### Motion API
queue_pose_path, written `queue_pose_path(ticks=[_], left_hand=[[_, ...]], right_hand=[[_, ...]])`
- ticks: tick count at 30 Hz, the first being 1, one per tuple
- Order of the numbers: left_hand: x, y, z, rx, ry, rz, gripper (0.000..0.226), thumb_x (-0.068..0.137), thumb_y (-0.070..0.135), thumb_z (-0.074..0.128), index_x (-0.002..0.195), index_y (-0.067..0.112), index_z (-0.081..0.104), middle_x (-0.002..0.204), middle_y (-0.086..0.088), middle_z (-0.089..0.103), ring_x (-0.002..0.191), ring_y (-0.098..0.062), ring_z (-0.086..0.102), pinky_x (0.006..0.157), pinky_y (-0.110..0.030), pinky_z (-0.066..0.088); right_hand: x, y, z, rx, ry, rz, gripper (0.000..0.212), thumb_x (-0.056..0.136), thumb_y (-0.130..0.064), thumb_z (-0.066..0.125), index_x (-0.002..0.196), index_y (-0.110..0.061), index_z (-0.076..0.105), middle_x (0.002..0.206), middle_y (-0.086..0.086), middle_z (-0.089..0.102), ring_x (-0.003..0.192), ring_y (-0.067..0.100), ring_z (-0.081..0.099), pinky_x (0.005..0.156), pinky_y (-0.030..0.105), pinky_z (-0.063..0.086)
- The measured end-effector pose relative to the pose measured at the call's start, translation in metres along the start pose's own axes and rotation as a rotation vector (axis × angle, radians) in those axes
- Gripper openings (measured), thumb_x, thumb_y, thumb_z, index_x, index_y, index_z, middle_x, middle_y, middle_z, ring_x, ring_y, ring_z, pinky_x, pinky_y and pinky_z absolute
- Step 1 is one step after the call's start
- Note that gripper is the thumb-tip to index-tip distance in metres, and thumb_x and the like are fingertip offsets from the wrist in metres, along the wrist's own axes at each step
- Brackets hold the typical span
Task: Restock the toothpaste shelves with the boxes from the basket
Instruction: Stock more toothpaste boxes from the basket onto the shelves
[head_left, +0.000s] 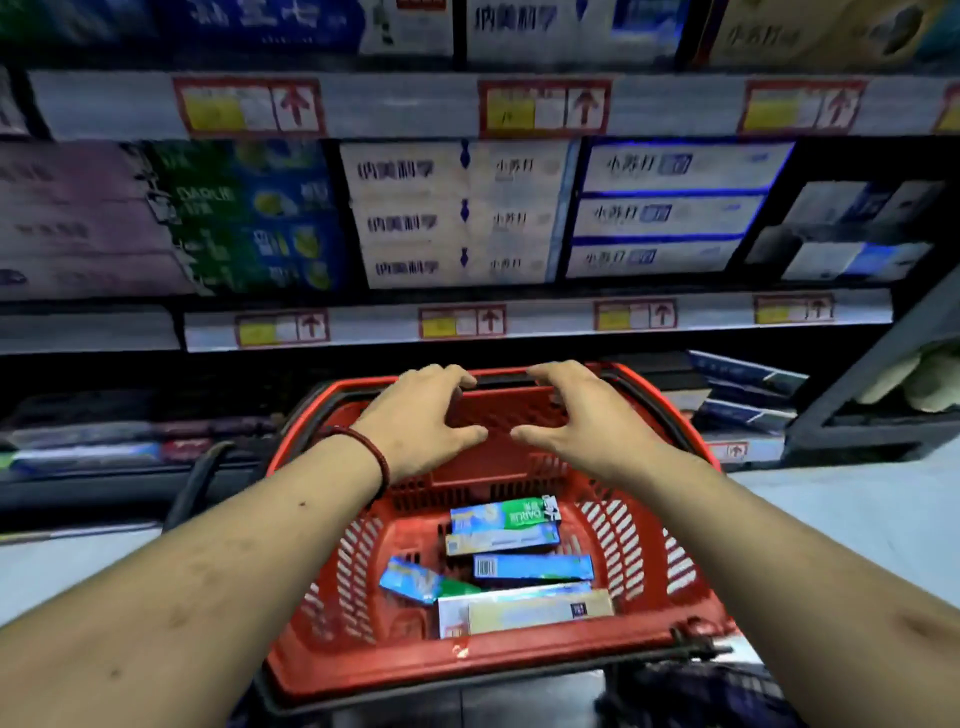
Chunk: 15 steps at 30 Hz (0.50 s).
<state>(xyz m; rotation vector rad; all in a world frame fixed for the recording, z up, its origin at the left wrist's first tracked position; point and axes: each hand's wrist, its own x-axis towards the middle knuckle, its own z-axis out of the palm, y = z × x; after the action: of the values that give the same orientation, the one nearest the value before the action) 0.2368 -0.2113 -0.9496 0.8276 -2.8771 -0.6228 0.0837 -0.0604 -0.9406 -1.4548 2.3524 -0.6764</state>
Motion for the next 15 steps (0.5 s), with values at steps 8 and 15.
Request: queue_pose_path(ticks=[8, 15], left_hand=[[0.010, -0.043, 0.114, 0.050, -0.373, -0.152, 0.058, 0.089, 0.047, 0.070, 0.137, 0.019, 0.055, 0.135, -0.011, 0.059, 0.125, -0.030, 0.055, 0.104, -0.033, 0.044], [0.029, -0.086, 0.195, 0.016, -0.561, -0.358, 0.045, 0.094, 0.038, 0.066, 0.125, 0.007, 0.061, 0.128, -0.017, 0.065, 0.119, -0.034, 0.060, 0.095, -0.035, 0.048]], right_hand=[[0.005, 0.073, 0.082, -0.026, -0.291, 0.272, 0.077, 0.080, -0.042, 0.082, 0.144, -0.013, 0.050, 0.141, 0.009, 0.053, 0.130, 0.025, 0.051, 0.102, 0.026, 0.038], [0.026, 0.128, 0.144, -0.094, -0.451, 0.481, 0.071, 0.082, -0.039, 0.081, 0.140, -0.011, 0.051, 0.141, 0.013, 0.057, 0.129, 0.030, 0.054, 0.099, 0.031, 0.043]])
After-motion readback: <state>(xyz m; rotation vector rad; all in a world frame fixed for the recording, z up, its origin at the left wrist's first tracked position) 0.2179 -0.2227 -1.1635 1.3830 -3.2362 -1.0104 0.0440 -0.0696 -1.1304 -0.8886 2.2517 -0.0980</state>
